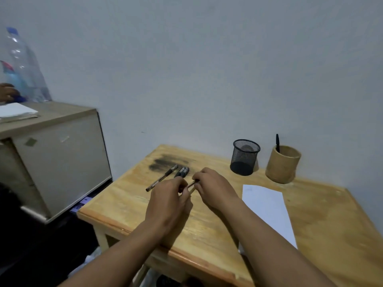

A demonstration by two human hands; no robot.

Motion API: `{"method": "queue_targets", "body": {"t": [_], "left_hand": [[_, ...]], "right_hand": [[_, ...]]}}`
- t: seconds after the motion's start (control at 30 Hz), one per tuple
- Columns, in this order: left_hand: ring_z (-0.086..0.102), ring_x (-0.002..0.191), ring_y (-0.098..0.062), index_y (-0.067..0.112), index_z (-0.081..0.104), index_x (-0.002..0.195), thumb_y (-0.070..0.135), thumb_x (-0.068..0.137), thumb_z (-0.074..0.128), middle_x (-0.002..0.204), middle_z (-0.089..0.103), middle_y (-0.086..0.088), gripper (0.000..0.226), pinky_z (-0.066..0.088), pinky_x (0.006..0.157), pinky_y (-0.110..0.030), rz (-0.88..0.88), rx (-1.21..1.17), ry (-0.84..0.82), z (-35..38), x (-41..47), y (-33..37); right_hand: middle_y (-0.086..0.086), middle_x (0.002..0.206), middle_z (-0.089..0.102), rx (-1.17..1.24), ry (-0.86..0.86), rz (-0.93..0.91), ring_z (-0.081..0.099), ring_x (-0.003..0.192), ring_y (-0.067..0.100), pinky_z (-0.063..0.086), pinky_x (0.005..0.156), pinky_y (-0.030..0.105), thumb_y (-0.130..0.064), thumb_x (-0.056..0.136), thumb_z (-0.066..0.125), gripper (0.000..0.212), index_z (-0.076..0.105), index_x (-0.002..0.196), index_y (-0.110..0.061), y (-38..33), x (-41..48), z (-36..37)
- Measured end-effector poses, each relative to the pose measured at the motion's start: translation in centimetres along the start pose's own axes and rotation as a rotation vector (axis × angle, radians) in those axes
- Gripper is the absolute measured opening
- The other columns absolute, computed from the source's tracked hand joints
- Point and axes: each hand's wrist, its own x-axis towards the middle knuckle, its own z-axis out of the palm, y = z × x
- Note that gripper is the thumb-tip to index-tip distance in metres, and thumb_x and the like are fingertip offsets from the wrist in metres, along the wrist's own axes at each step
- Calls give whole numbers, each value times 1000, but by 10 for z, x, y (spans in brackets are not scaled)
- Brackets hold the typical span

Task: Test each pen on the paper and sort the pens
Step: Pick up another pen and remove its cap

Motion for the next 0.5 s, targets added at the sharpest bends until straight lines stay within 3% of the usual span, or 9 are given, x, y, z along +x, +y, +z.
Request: {"method": "queue_targets", "body": {"t": [0.23,0.37,0.43,0.5], "left_hand": [[62,97,-3,26,53,136,31,90,69,109,67,12,49,51,88,-27,24,-251,33,10,23,28],[64,97,-9,29,61,129,37,93,62,111,68,9,37,52,86,-33,-35,-305,-97,26,31,48],[68,92,-13,25,68,119,34,95,60,102,70,6,27,52,80,-30,-102,-422,-211,33,33,58],[71,82,-17,21,73,105,25,97,60,92,74,1,16,53,70,-31,-167,-603,-319,39,34,68]], "right_hand": [[2,101,68,131,221,190,64,91,25,54,77,42,-27,100,52,16,64,107,-19,12,-21,-28],[4,84,76,676,391,421,72,79,20,58,73,34,-17,93,65,2,65,93,-15,20,-39,-50],[12,79,76,1075,459,471,75,74,23,63,77,36,-6,92,67,2,67,93,-4,23,-52,-62],[14,78,75,1303,493,497,75,72,19,64,75,30,-1,93,66,7,66,97,5,26,-65,-72]]}}
